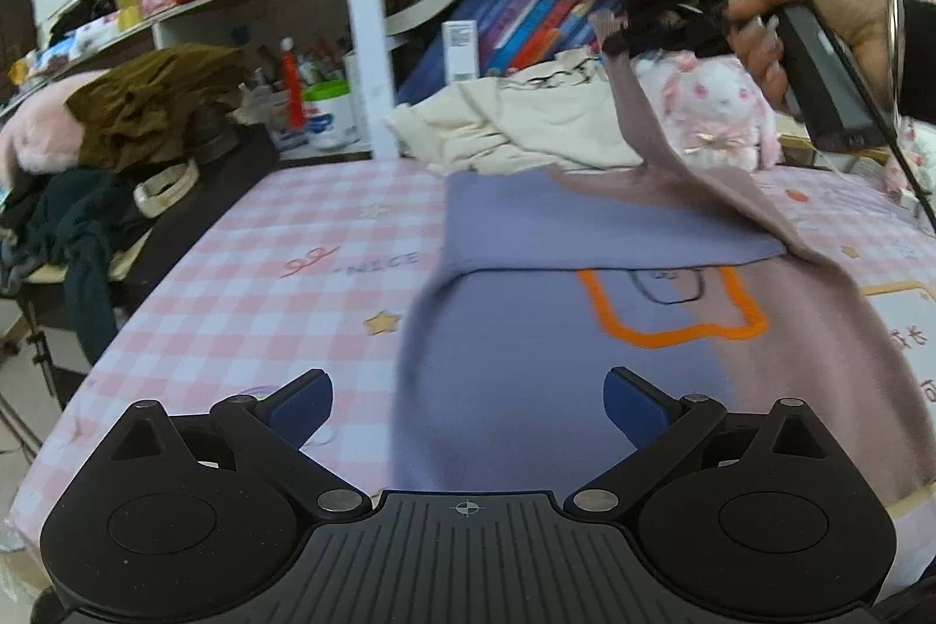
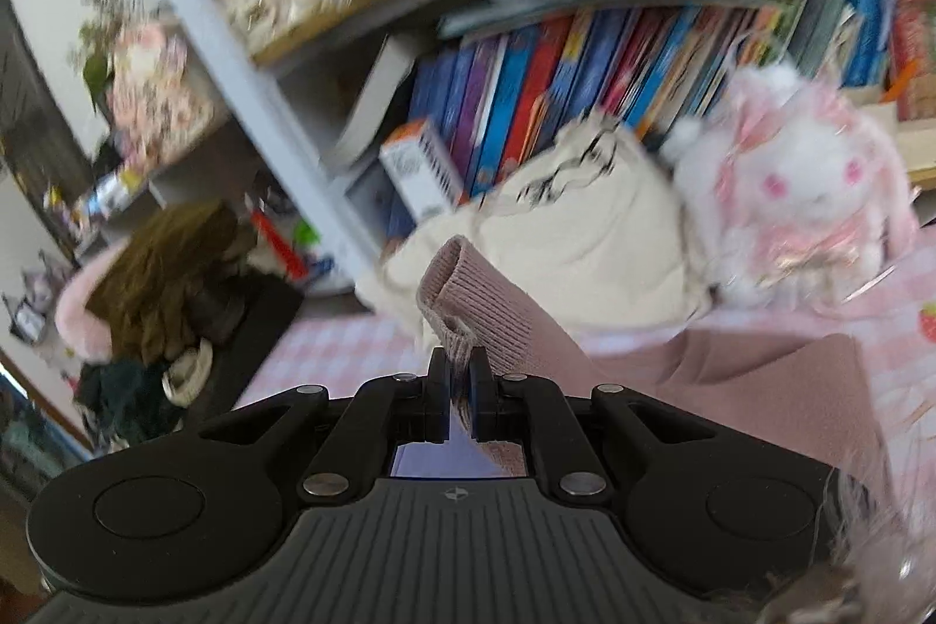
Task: Fold clothes
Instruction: 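Lift the mauve sleeve and fold it across the body over the lavender sleeve, then release the mauve sleeve and move the right gripper to the sweater hem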
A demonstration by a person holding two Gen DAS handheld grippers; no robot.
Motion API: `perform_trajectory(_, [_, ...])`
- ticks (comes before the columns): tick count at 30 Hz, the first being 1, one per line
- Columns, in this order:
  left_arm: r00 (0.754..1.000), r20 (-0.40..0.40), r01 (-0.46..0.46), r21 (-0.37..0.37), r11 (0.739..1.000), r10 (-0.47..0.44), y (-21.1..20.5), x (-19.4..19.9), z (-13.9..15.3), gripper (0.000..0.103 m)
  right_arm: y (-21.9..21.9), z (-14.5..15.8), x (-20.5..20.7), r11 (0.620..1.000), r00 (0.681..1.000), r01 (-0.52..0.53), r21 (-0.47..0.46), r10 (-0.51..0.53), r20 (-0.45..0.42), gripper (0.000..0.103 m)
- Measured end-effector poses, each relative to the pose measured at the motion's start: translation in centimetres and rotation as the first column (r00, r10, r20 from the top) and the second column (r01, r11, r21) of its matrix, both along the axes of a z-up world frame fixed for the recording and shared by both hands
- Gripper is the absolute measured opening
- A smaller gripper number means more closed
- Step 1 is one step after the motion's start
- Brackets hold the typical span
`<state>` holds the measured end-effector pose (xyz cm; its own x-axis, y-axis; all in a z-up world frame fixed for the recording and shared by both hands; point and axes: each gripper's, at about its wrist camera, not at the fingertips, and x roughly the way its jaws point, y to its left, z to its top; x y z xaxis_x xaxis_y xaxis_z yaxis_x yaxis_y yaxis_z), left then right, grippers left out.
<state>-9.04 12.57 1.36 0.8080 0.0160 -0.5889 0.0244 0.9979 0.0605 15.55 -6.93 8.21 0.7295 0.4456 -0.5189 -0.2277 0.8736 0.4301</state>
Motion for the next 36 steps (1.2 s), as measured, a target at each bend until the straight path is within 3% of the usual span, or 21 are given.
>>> perform_trajectory(6, [1.000,-0.014,-0.010,-0.006,1.000,0.010,1.8,-0.1,-0.4,0.101,2.5,-3.0,0.1,0.999,0.998,-0.010,-0.051,0.006,-0.068,0.007])
perform_trajectory(10, [1.000,-0.015,0.010,-0.005,1.000,-0.010,2.0,0.1,-0.5,0.101,3.0,-4.1,0.2,1.000,0.993,-0.020,-0.018,0.017,-0.120,0.011])
perform_trajectory(12, [1.000,-0.015,0.023,-0.003,1.000,-0.023,2.1,0.3,-0.5,0.101,2.9,-4.2,0.1,1.000,0.991,-0.027,0.010,0.028,-0.132,0.019])
perform_trajectory(15, [0.999,-0.005,0.049,0.000,0.999,-0.049,1.9,0.6,-0.4,0.101,2.4,-3.6,-0.7,0.998,0.992,-0.042,0.039,0.046,-0.117,0.040])
perform_trajectory(23, [0.993,0.014,0.115,-0.020,0.993,-0.115,1.4,1.6,-0.3,0.101,-0.4,-2.2,-4.2,0.999,0.997,-0.020,0.026,0.022,-0.079,0.044])
perform_trajectory(31, [0.981,-0.005,0.192,-0.059,0.980,-0.193,0.6,2.1,-1.0,0.101,-4.2,-4.3,-11.1,0.989,0.995,0.007,-0.145,-0.022,-0.101,0.046])
perform_trajectory(36, [0.964,-0.022,0.264,-0.044,0.963,-0.265,-0.5,1.8,-1.6,0.101,-5.9,-5.6,-16.3,0.968,0.993,0.014,-0.252,-0.042,-0.106,0.048])
